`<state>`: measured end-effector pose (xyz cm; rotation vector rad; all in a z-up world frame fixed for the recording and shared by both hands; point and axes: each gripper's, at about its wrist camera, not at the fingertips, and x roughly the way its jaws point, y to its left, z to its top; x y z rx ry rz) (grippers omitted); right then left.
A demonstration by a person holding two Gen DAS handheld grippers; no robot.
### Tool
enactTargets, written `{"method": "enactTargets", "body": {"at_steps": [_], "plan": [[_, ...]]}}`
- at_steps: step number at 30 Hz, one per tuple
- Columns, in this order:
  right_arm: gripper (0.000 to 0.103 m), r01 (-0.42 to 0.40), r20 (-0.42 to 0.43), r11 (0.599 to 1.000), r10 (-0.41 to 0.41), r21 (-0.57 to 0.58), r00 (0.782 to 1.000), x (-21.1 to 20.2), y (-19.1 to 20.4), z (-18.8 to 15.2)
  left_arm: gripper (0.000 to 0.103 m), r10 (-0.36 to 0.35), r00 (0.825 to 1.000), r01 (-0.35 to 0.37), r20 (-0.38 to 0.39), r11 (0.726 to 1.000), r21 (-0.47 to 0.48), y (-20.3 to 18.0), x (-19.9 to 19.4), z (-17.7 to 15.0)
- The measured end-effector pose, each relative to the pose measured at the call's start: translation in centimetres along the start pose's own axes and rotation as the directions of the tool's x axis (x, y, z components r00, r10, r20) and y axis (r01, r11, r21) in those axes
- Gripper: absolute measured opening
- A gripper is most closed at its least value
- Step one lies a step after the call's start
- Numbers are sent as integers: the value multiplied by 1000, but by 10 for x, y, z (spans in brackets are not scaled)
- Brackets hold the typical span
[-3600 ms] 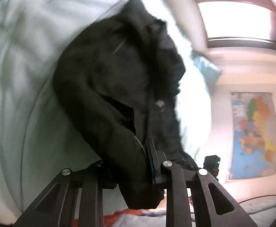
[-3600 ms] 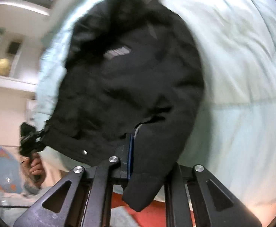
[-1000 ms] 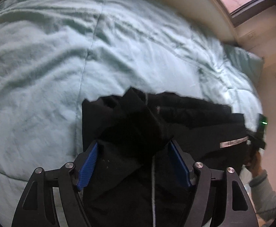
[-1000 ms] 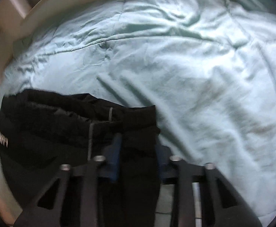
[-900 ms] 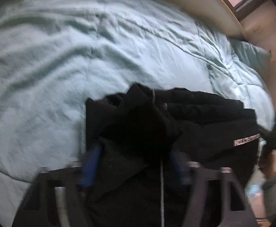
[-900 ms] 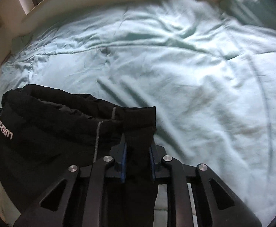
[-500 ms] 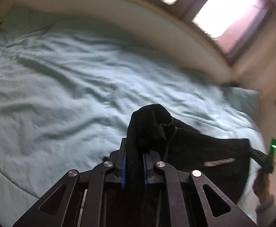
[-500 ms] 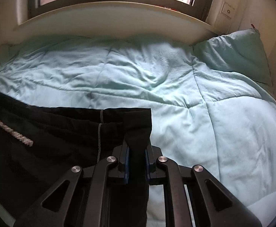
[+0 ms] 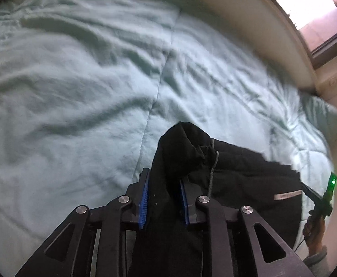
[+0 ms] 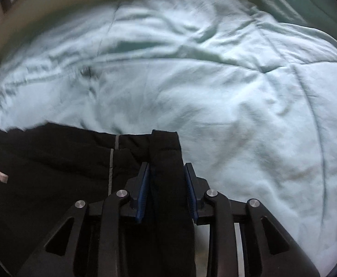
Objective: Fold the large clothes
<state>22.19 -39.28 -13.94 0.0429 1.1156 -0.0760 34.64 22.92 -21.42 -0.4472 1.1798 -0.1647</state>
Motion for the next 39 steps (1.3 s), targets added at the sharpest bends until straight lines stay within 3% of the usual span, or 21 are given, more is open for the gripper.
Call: {"method": "enactTargets", "body": {"at_steps": [1, 5, 8, 10, 12, 16, 19, 22, 25, 27, 29, 30, 33, 34, 36, 38, 39], "plan": [[33, -14, 24, 1000, 14, 10, 1000, -15, -4, -1, 24, -1, 1000, 1, 29, 1000, 14, -5, -20, -3], [58, -66, 135, 998, 64, 6, 989, -92, 1, -22, 35, 5, 992, -19, 124, 994, 109, -47, -82, -29], [58, -166, 156, 986, 167, -20, 973, -133, 28, -53, 52, -40, 988, 16, 152, 988, 155, -81, -107, -64], [58, -201, 106, 979, 202, -23, 974, -135, 49, -76, 52, -105, 987, 82, 124, 980, 180, -103, -111, -92], [58, -230, 54, 972, 233, -52, 971, -127, 77, -100, 52, -104, 991, 83, 87, 974, 212, -127, -99, -126], [58, -216, -58, 971, 211, -98, 976, -90, 124, -136, 52, -72, 997, 75, -20, 970, 231, -143, -60, -168], [62, -191, -131, 975, 176, -113, 976, -56, 141, -152, 52, 27, 994, -2, -108, 974, 226, -133, -7, -185], [62, -171, -163, 975, 147, -144, 976, -35, 150, -155, 52, -8, 989, 29, -150, 991, 134, -116, 15, -178], [63, -199, -194, 972, 172, -128, 966, -38, 147, -145, 51, -43, 986, 61, -159, 992, 108, -117, 3, -167], [63, -265, -129, 953, 247, -146, 960, -65, 148, -127, 51, -86, 990, 102, -111, 983, 155, -127, -22, -160], [63, -263, -36, 949, 261, -171, 965, -88, 154, -104, 52, -121, 992, 126, -39, 972, 199, -137, -44, -147], [63, -240, -10, 955, 242, -175, 970, -91, 159, -90, 52, -111, 994, 109, -1, 972, 207, -139, -50, -138], [63, -230, -6, 960, 232, -159, 973, -70, 170, -54, 54, 24, 998, -33, 62, 989, 142, -129, -42, -106], [63, -221, -11, 964, 222, -151, 975, -58, 174, -46, 53, 65, 996, -71, 56, 993, 99, -119, -34, -96], [63, -187, -44, 971, 182, -147, 982, -28, 185, -36, 54, 63, 997, -64, 32, 997, 37, -99, -14, -79], [63, -185, -80, 973, 176, -138, 981, -5, 189, -27, 54, 122, 992, -122, -37, 992, 8, -80, 16, -68], [63, -205, -107, 973, 194, -105, 975, 8, 188, -25, 53, 104, 992, -107, -74, 994, -30, -66, 24, -67]]}}
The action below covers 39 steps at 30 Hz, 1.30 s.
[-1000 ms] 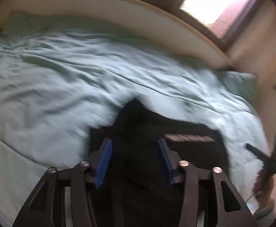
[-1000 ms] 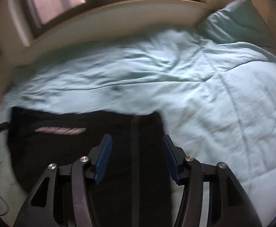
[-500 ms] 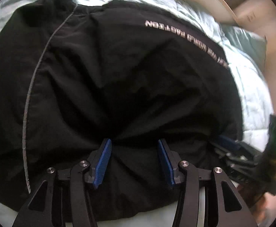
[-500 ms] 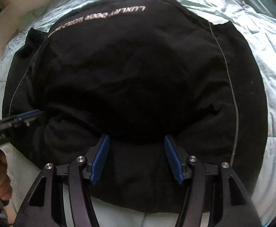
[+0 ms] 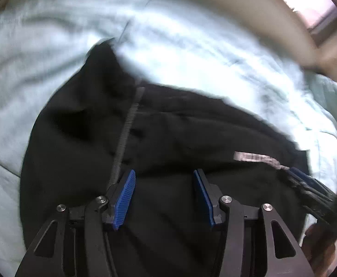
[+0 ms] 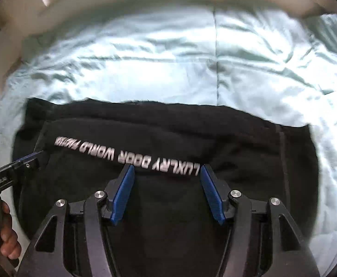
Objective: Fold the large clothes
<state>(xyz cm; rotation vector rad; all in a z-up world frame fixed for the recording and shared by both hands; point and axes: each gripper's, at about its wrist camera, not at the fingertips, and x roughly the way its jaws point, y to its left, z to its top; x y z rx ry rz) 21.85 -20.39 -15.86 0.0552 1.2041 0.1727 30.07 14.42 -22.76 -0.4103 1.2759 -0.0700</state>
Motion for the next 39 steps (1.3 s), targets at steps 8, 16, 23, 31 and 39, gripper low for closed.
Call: {"method": "enactTargets", "body": {"at_steps": [8, 16, 23, 31, 39], "plan": [[64, -49, -4, 999, 49, 22, 999, 0, -20, -4, 53, -56, 998, 56, -9, 998, 23, 8, -8, 6], [82, -18, 127, 991, 1, 134, 992, -95, -63, -41, 54, -110, 992, 104, 68, 992, 76, 5, -92, -28], [83, -5, 159, 984, -24, 178, 987, -156, -103, -83, 54, -68, 990, 55, 122, 993, 104, 31, -148, -60], [88, 64, 120, 969, -94, 238, 988, -161, -150, -124, 54, -26, 997, 25, 73, 1000, 12, 73, -141, -69], [88, 5, 68, 946, -28, 324, 997, -123, -177, -130, 55, -81, 997, 82, 17, 990, -116, 92, -97, -59]]}}
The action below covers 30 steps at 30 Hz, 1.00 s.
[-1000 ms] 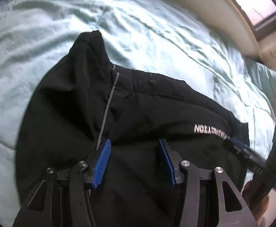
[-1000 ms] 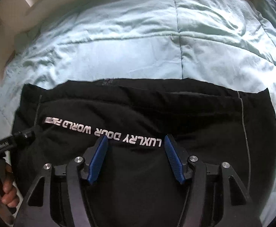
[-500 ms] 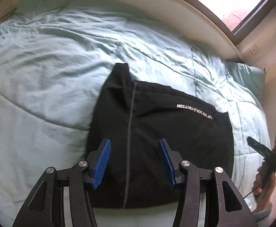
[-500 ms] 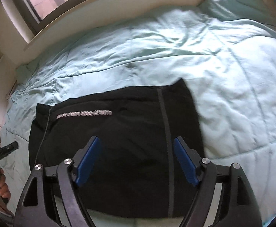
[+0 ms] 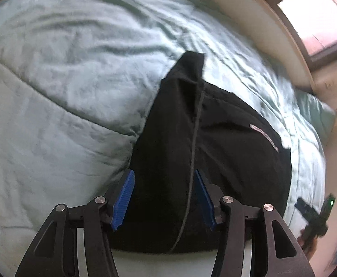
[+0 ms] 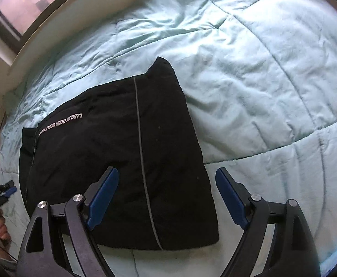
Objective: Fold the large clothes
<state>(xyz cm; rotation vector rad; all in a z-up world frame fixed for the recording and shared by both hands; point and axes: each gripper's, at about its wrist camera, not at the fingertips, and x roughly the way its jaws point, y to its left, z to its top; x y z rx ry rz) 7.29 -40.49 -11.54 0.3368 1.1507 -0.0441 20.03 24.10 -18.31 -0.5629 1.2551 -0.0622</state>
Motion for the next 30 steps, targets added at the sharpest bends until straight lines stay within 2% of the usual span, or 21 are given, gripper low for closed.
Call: {"method": "enactTargets", "body": {"at_steps": [7, 10, 13, 15, 17, 20, 25, 26, 27, 28, 29, 30], "plan": [[88, -31, -33, 999, 31, -20, 999, 36, 7, 12, 61, -68, 998, 67, -18, 996, -55, 14, 37, 15], [88, -46, -51, 999, 45, -19, 998, 54, 6, 16, 63, -91, 995, 88, -48, 994, -61, 20, 58, 21], [88, -64, -80, 998, 63, -15, 995, 74, 1, 19, 69, -159, 984, 152, -84, 984, -90, 28, 83, 24], [89, -109, -104, 994, 110, 13, 988, 88, -4, 22, 78, -183, 980, 174, -84, 980, -96, 31, 92, 25], [97, -123, -124, 991, 128, 47, 984, 98, -10, 24, 81, -205, 975, 196, -90, 976, -95, 33, 100, 26], [98, -181, -151, 977, 196, 109, 969, 115, -17, 25, 82, -231, 969, 224, -87, 971, -83, 35, 104, 26], [99, -265, -144, 946, 293, 185, 945, 134, -18, 26, 82, -253, 965, 249, -71, 967, -59, 35, 105, 24], [96, -273, -138, 943, 301, 189, 944, 135, -17, 26, 72, -253, 965, 251, -60, 967, -43, 33, 103, 24], [90, -294, -127, 939, 318, 179, 939, 133, -15, 27, 46, -285, 957, 285, -47, 959, -15, 28, 99, 22], [79, -312, -122, 935, 334, 167, 935, 130, -12, 26, 46, -297, 954, 298, -34, 955, 3, 23, 94, 21], [72, -306, -115, 940, 324, 150, 939, 125, -10, 27, 45, -286, 958, 287, -32, 958, 19, 20, 91, 21], [69, -305, -111, 944, 319, 128, 941, 121, -7, 26, 43, -278, 960, 279, -30, 959, 45, 15, 87, 21]]}}
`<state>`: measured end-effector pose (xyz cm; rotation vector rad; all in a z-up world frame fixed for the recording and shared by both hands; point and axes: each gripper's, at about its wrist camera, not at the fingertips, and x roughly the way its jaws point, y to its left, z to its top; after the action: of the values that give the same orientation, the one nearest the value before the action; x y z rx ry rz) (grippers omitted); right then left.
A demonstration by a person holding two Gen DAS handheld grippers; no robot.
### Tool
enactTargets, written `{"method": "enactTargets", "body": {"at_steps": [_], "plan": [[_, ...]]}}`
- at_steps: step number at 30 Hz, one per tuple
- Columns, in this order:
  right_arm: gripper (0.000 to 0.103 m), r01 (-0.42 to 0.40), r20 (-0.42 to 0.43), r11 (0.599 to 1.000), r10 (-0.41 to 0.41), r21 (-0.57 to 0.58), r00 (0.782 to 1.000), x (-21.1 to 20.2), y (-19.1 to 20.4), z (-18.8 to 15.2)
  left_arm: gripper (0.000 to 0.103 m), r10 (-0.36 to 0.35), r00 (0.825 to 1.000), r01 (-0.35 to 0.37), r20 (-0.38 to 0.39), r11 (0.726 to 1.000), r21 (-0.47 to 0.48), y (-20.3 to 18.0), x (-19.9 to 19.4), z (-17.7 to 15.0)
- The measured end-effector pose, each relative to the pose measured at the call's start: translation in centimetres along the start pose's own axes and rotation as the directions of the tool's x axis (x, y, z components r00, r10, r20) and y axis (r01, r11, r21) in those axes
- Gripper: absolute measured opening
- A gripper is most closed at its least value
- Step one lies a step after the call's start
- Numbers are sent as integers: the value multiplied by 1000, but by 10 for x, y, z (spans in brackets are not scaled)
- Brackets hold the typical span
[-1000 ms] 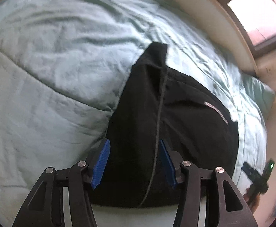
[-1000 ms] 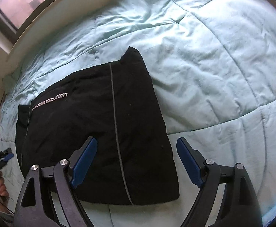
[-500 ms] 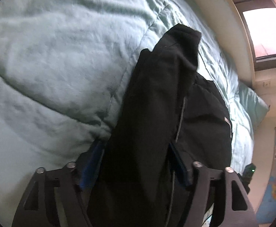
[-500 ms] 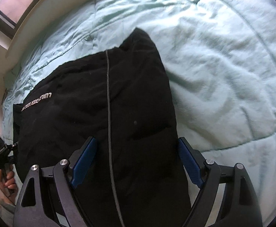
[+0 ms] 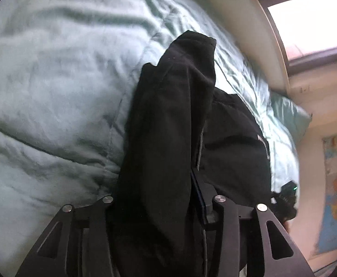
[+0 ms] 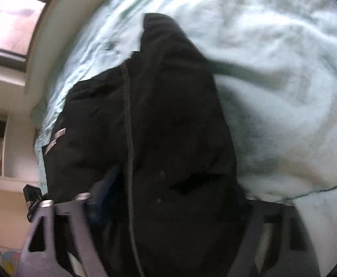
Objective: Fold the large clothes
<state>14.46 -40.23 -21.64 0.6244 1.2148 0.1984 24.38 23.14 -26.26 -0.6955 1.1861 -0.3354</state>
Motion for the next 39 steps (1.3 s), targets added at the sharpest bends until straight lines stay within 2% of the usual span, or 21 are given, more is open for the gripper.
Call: {"method": "enactTargets", "body": {"at_steps": [1, 4, 6, 8, 11, 12, 13, 14, 15, 17, 21, 23, 25, 26, 28, 30, 32, 33, 36, 38, 39], "plan": [[64, 2, 5, 1000, -2, -22, 1000, -2, 3, -2, 43, 0, 1000, 0, 0, 1000, 18, -4, -2, -1], [63, -2, 7, 999, 3, -46, 1000, 2, 7, -5, 44, -36, 999, 35, -33, 999, -25, 6, 6, 4], [69, -31, -14, 999, 30, -41, 999, 10, 5, -2, 49, -61, 997, 59, -50, 997, -51, 13, 12, 7], [80, -76, -43, 997, 75, -15, 996, 20, 1, 5, 58, -74, 995, 69, -63, 994, -82, 15, 22, 10], [79, -102, -35, 994, 104, 42, 994, 28, -6, 11, 59, -65, 997, 58, -41, 987, -152, 17, 29, 7], [76, -94, -24, 995, 95, 42, 995, 26, -1, 11, 55, -59, 998, 54, -27, 984, -168, 16, 27, 6], [68, -79, -12, 997, 80, 24, 997, 22, 6, 8, 51, -46, 999, 44, -11, 986, -161, 12, 23, 3], [57, -71, -3, 997, 71, 8, 997, 17, 9, 7, 43, -26, 1000, 27, 9, 991, -135, 5, 17, 0], [51, -57, 16, 998, 57, -17, 998, 10, 17, 3, 38, -8, 999, 11, 33, 995, -102, -5, 10, -4], [39, -35, 43, 998, 37, -46, 998, -3, 29, -5, 33, 0, 997, 4, 73, 998, -55, -26, -5, -13], [32, 18, 62, 1000, -16, -24, 998, -31, 52, -20, 30, -34, 989, 48, 144, 994, -99, -49, -41, -32], [26, -18, 98, 1000, 20, -19, 995, -51, 65, -30, 27, -53, 980, 72, 191, 993, -91, -63, -62, -47], [22, -35, 125, 998, 42, -58, 991, -73, 83, -44, 26, -56, 974, 66, 220, 997, -38, -85, -83, -65], [14, -49, 134, 995, 60, -82, 989, -84, 92, -51, 26, -62, 973, 68, 224, 998, -19, -92, -89, -72], [13, -158, 135, 979, 174, -126, 975, -105, 113, -67, 26, -126, 966, 122, 225, 992, 33, -111, -107, -91], [13, -96, 159, 972, 131, -213, 979, -121, 143, -86, 25, -181, 957, 168, 225, 983, 77, -125, -121, -103], [13, -59, 164, 961, 107, -272, 981, -124, 160, -99, 25, -143, 964, 116, 225, 984, 132, -136, -130, -113], [13, -33, 165, 965, 78, -261, 983, -121, 161, -102, 25, -114, 969, 84, 219, 986, 142, -138, -129, -114], [20, 26, 176, 970, 17, -241, 984, -112, 147, -91, 25, -18, 980, 3, 199, 997, 75, -105, -122, -106], [39, 90, 187, 969, -47, -228, 981, -105, 136, -75, 25, 30, 980, -30, 195, 1000, -4, -76, -114, -95], [42, 103, 188, 968, -60, -230, 980, -104, 132, -70, 25, 33, 981, -26, 192, 999, -35, -63, -110, -91]]}}
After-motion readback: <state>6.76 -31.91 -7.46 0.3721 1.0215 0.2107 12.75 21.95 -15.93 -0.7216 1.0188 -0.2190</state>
